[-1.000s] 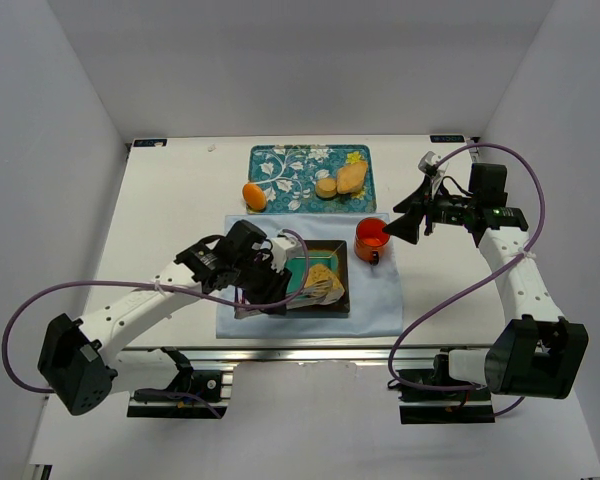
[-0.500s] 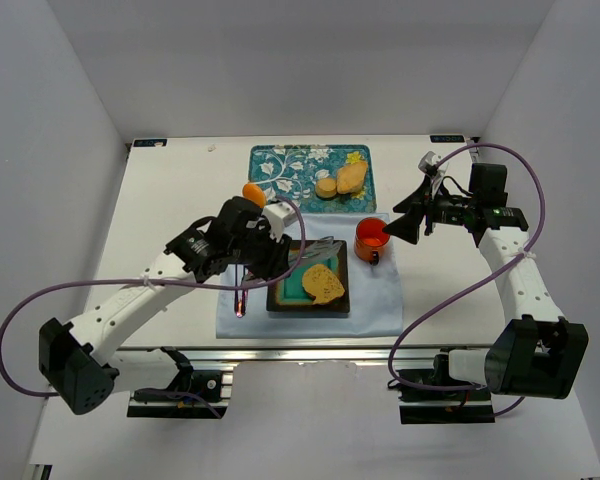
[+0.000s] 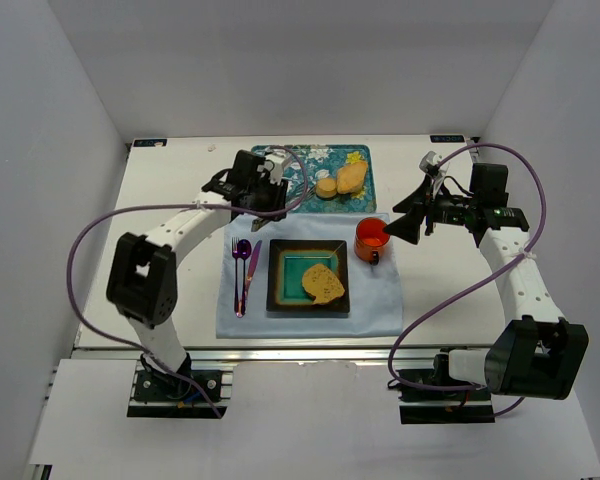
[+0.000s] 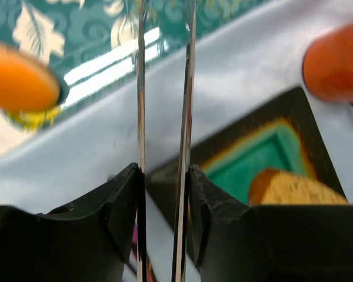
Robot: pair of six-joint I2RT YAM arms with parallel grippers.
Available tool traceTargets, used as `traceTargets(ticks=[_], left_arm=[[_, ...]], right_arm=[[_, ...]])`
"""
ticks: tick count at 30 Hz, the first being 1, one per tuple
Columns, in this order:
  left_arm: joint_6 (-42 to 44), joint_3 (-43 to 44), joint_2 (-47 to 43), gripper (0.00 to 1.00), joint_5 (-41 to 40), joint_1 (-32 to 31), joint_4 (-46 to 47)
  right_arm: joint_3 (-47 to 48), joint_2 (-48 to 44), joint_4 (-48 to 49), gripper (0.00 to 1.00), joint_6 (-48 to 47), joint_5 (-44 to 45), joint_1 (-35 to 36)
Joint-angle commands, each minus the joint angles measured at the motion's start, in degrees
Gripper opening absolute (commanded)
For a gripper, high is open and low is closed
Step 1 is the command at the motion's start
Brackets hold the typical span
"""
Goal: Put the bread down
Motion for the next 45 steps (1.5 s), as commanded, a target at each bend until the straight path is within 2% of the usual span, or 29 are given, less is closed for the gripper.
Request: traceTargets(ticks=[1,5,14,45], left_arm=[[1.45,6.3,3.45,0.48,2.7,-0.17,2.71],[0.92,8.07,6.79,0.5,4.2,0.44,3.5],[-0.05,6.57,7.5,0.55,6.83,1.33,4.99],[-1.63,12.46,15.59,0.58,8.51,1.33,5.61]], right_arm=[[1.0,-1.01,0.88,0.81,0.38,-1.9,-0.22],[0.65,-1.1,0.88,0.81,0.21,-1.81,-0.22],[0.29,-0.84,1.05,0.81,0.21,-1.55,-0.22],[0.12,-1.01,1.23,0.81,0.12,-1.99,-0.57]])
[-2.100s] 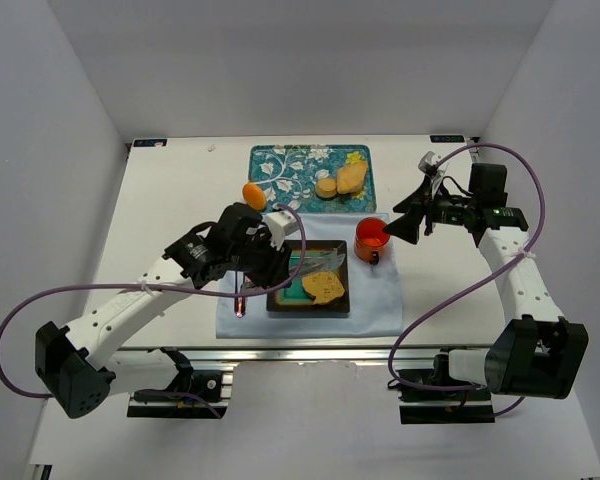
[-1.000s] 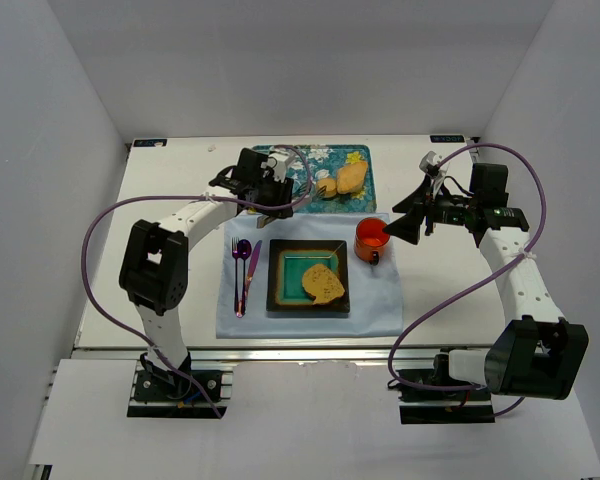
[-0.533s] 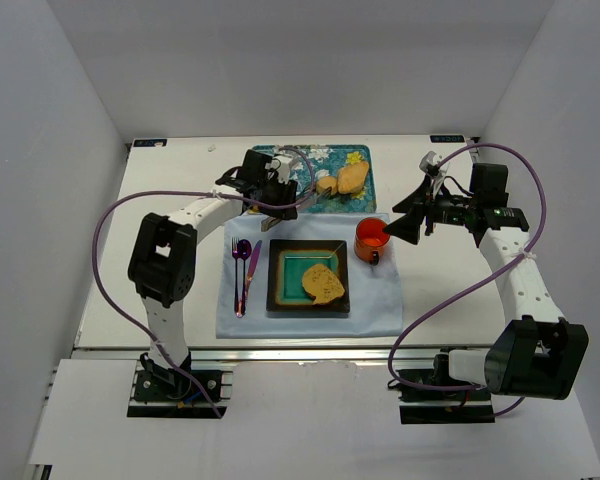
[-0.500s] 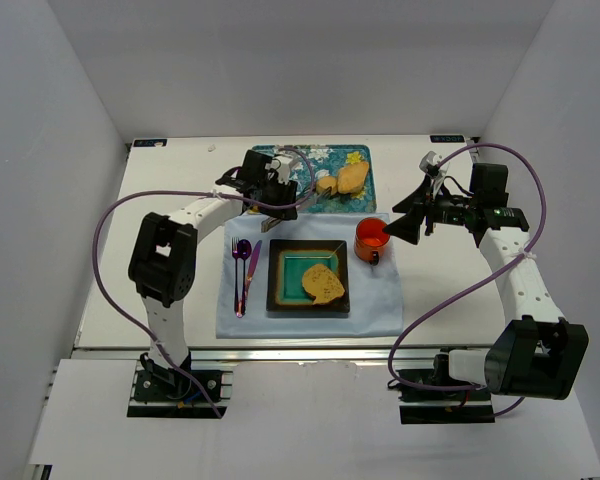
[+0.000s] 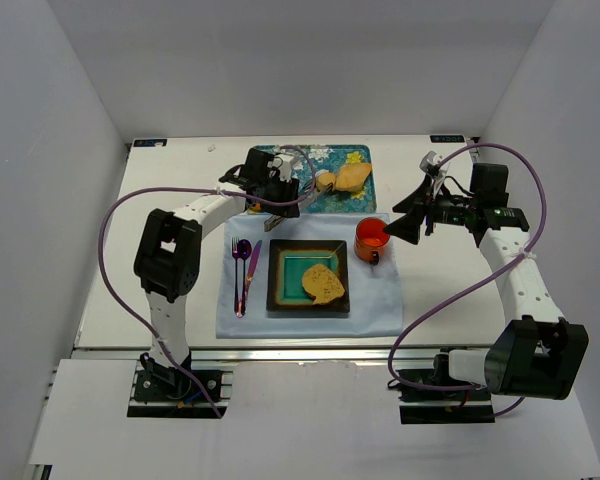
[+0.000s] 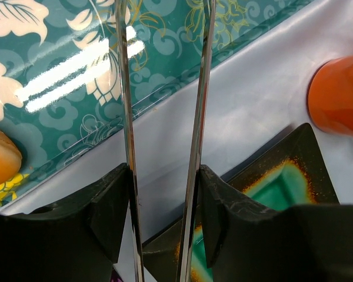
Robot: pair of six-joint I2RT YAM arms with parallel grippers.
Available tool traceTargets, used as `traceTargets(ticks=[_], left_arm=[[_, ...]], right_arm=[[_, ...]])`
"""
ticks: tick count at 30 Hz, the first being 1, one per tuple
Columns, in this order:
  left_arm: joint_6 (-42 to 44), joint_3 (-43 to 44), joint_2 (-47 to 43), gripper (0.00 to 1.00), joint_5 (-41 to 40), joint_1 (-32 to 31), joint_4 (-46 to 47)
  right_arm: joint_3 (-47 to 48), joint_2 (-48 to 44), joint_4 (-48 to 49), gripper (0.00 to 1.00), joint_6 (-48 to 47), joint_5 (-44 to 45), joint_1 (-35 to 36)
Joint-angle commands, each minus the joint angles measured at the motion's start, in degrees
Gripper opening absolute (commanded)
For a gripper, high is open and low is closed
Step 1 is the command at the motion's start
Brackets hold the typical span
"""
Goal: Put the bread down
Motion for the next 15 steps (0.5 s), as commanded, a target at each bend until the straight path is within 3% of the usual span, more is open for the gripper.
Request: traceTargets(ticks=[1,15], left_arm=[[-0.52,2.45,-0.63,0.58,1.19,0.12,1.48],[-1.13,3.77,0.78,0.61,1.27,0.12,1.56]], right_arm=[[0.12,-1.01,1.19,0.81,0.14,-1.42,-0.46],[-0.06,-1.1,1.27,0.81,0.32,-1.69,-0.55]])
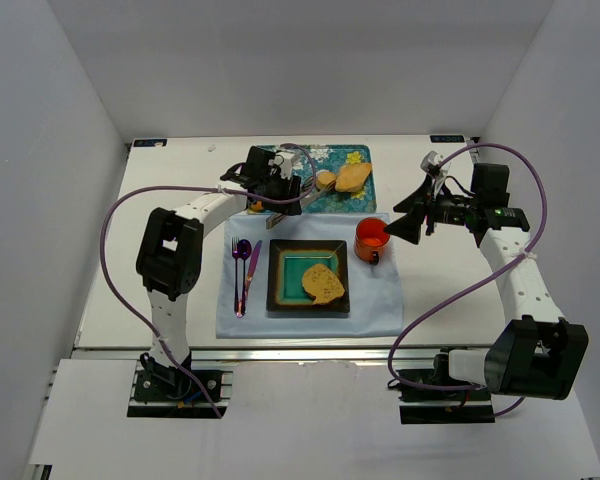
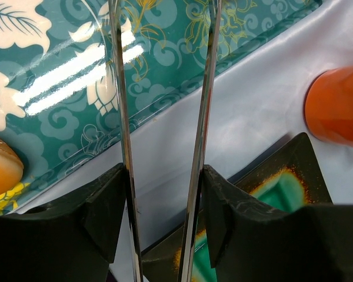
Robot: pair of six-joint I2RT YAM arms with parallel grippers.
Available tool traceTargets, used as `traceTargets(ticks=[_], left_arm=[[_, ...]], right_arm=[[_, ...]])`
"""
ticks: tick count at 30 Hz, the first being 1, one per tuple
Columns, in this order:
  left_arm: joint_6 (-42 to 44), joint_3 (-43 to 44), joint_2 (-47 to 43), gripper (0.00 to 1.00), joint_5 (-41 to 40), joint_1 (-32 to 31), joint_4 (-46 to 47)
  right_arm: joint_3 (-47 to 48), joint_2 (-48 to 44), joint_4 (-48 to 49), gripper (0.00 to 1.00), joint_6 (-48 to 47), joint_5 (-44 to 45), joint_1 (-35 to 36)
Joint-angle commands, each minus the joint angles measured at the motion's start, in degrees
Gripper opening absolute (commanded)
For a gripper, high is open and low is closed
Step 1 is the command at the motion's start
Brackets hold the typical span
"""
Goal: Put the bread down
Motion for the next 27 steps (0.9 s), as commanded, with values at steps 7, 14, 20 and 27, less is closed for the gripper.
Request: traceTargets(ticks=[7,14,20,27], left_arm=[[-0.7,2.44,0.41,0.61,1.27,0.12,1.81],[-0.87,3.14,1.03,0.29,1.63,0.12,1.98],[-0.96,0.33,-2.57,0.15,0.31,0.3,3.91],[-2.28,-5.64,-11.7,0.12,-1.1,0.65,5.67]], right_arm=[[0.12,-1.01,1.25,0.81,0.29,-1.64,-0.4],[0.3,-1.01,1.08,0.81,0.29,-1.64,-0.48],[0.3,-1.27,0.81,0.81,0.21,-1.64,-0.66],[0.56,-1.19,0.2,0.81,-0.06,-1.56,-0.75]])
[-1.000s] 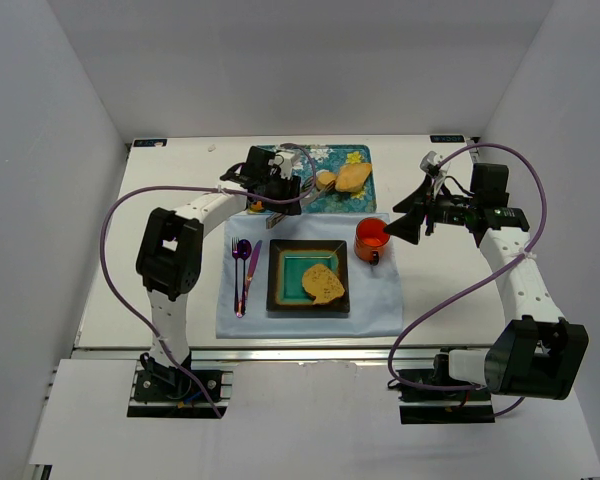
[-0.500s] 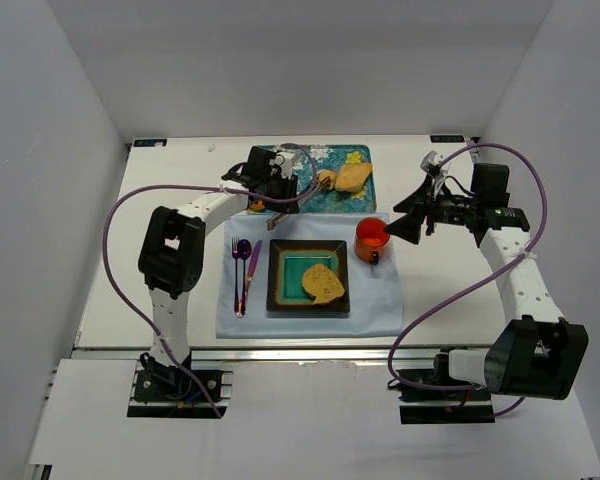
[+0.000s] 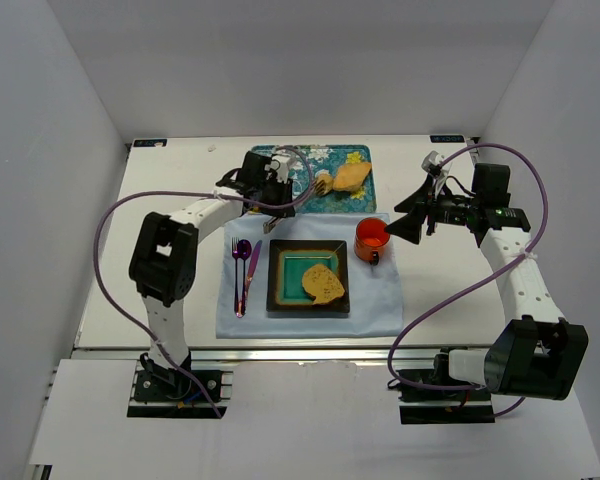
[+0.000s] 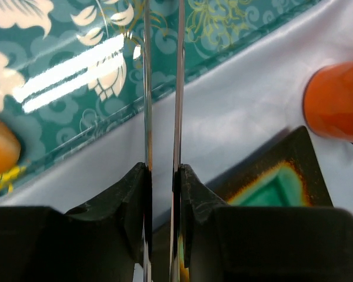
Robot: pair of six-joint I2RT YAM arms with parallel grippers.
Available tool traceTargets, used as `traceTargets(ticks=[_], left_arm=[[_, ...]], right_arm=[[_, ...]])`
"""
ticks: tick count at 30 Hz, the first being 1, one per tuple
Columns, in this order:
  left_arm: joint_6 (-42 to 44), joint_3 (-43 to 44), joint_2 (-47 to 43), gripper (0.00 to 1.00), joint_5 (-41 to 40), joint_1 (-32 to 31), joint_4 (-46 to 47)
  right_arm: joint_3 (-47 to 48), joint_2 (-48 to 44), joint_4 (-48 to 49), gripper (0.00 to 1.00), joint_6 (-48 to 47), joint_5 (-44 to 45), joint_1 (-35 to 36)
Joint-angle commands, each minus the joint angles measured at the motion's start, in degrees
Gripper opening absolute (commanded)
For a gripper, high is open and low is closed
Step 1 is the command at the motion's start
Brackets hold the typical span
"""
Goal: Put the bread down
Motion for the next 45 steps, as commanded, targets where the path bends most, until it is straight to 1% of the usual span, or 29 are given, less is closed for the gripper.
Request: traceTargets(ticks=[1,7,9,12,13,14,16,17,20,27,29,30,31,33,35,39,45], left_arm=[[-0.99,-3.56,-11.16,0.12,-0.81,0.34,2.79],[-1.78,-11.04,-25.66,0.12,0.15,0.34,0.6],[-2.48,-15.0,-31.01,0.12,1.98,0.34,-1.68],[-4.06,-20.88,-35.86,0.12,4.27,0.26,-5.9],[-4.5,-22.38,-38.75,0.12,5.59,0.26,-6.96],[-5.46,-25.52,-40.08,0.12,6.21,0.26,-9.32],[-6.43,-28.35,-44.2,0.12,6.48,0.26,-11.44],[-7.22,-30.72,-45.36,0.12,6.48,0.26,-13.19],[-7.76,-33.02,-48.0,0.13,5.69,0.26,-16.27],[-6.0,-34.52,-46.43,0.14,5.16,0.26,-19.88],[-5.83,-34.08,-45.73,0.21,5.33,0.26,-20.76],[-5.74,-33.99,-45.03,0.27,5.25,0.17,-21.11],[-5.65,-33.47,-44.85,0.38,5.07,0.17,-21.55],[-5.3,-32.94,-44.41,0.5,4.81,0.17,-22.78],[-4.95,-32.41,-44.4,0.55,4.81,0.17,-23.75],[-4.94,-31.97,-44.75,0.58,4.55,0.17,-24.89],[-6.7,-30.57,-47.48,0.59,3.84,0.17,-24.81]], right_arm=[[0.56,-1.27,-0.04,0.81,-0.19,-1.51,-0.38],[0.38,-1.01,-0.22,0.81,-0.37,-1.77,-0.38],[0.56,-0.92,-0.22,0.81,-0.37,-1.86,-0.38],[0.82,-0.66,-0.39,0.81,-0.37,-1.95,-0.38],[0.91,-0.49,-0.48,0.81,-0.37,-1.95,-0.38],[1.0,-0.48,-0.48,0.81,-0.37,-1.95,-0.38],[1.09,-0.31,-0.66,0.81,-0.28,-2.04,-0.38],[1.09,-0.31,-0.66,0.81,-0.28,-2.12,-0.38],[1.09,-0.05,-0.75,0.81,0.07,-2.39,-0.38],[1.0,-0.31,-0.92,0.81,0.25,-2.57,-0.38],[0.74,-0.57,-0.84,0.81,0.25,-2.48,-0.29],[0.73,-0.66,-1.01,0.81,0.25,-2.48,-0.38],[0.65,-0.83,-0.92,0.81,0.25,-2.39,-0.38],[0.56,-0.92,-0.83,0.81,0.25,-2.3,-0.38],[0.47,-1.01,-0.66,0.81,0.25,-2.21,-0.38],[0.38,-0.84,-0.48,0.81,0.34,-2.3,-0.38],[0.47,-0.4,-0.48,0.81,0.34,-2.3,-0.38]])
